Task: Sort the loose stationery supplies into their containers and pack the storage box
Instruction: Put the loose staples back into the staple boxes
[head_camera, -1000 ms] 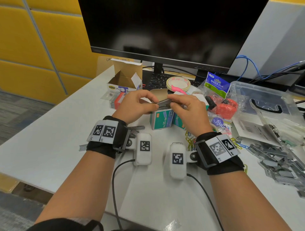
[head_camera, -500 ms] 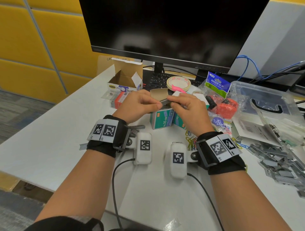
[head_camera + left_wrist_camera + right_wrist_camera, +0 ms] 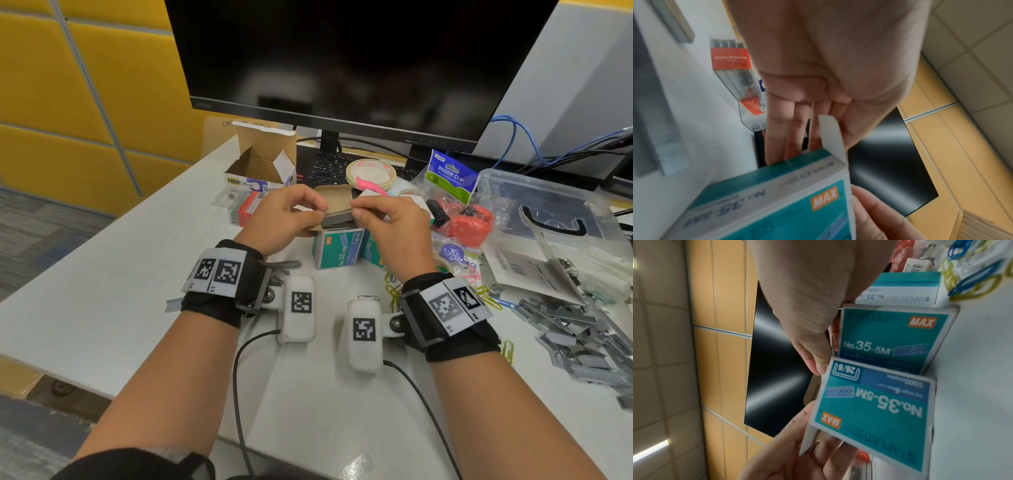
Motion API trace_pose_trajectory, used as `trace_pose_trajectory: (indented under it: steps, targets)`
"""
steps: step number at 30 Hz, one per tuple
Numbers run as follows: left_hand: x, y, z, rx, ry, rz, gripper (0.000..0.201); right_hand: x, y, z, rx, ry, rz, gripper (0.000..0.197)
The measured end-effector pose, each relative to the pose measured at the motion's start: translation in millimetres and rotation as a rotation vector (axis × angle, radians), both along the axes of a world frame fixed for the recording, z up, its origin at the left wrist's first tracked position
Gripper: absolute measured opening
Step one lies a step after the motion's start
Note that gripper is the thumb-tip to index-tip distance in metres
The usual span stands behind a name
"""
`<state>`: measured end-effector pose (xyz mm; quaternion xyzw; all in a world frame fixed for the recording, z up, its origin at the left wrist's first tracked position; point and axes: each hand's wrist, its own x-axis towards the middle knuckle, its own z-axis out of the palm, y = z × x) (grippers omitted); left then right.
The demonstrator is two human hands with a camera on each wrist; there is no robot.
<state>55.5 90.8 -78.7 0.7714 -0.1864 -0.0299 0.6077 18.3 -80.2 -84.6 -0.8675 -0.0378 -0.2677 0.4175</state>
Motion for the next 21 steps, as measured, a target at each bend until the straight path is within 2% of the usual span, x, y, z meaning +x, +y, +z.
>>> trace_pose_trajectory:
  steps: [8, 16, 21]
  targets:
    - [-2.0, -0.4, 3.5, -0.054, 0.059, 0.000, 0.024, 1.7, 1.2, -1.3, 0.144, -0.091, -0.031, 0.015]
    - [-1.3, -0.1, -0.2, 0.010, -0.014, 0.035, 0.013, 1.0, 3.3, 0.1, 0.050, -0.011, -0.034, 0.011]
    - [-2.7, -2.7, 0.1, -0.017, -0.040, 0.092, 0.015, -2.2, 4.2, 3.8, -0.034, 0.013, -0.034, 0.011]
